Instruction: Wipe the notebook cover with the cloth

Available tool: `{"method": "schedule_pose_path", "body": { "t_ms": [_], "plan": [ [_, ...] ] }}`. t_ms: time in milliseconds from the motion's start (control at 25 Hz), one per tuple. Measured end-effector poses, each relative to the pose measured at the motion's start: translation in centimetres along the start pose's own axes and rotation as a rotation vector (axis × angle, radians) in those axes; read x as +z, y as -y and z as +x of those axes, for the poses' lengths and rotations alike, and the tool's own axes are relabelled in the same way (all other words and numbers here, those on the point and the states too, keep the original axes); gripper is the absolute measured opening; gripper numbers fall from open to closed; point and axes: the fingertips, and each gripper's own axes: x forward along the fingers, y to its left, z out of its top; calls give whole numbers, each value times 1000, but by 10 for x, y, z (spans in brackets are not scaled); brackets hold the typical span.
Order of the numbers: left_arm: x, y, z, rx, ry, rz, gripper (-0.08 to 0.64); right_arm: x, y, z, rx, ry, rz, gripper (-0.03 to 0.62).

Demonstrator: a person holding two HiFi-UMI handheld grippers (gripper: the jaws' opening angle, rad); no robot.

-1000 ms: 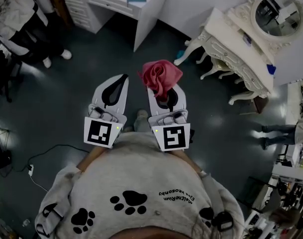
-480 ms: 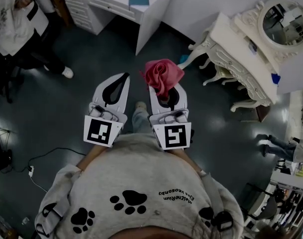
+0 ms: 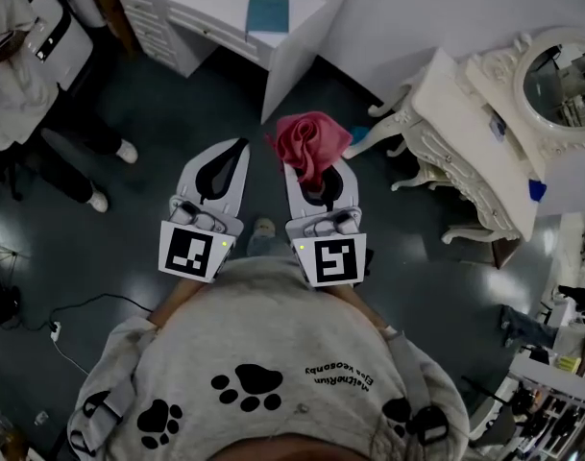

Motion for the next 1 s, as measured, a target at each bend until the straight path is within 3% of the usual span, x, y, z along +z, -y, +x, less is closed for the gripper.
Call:
{"method": "schedule_pose_path", "body": {
  "t_ms": [400, 640, 1000],
  "plan": [
    [-13, -25, 73, 45, -20, 15, -5, -25, 62, 52, 22, -17, 23, 107],
    [-16, -37, 81, 69, -29, 18, -5, -29, 70, 62, 22, -11, 35, 108],
    [-28, -65, 110, 41, -31, 5, -5, -39, 77, 96, 3, -13, 26, 108]
  ]
}}
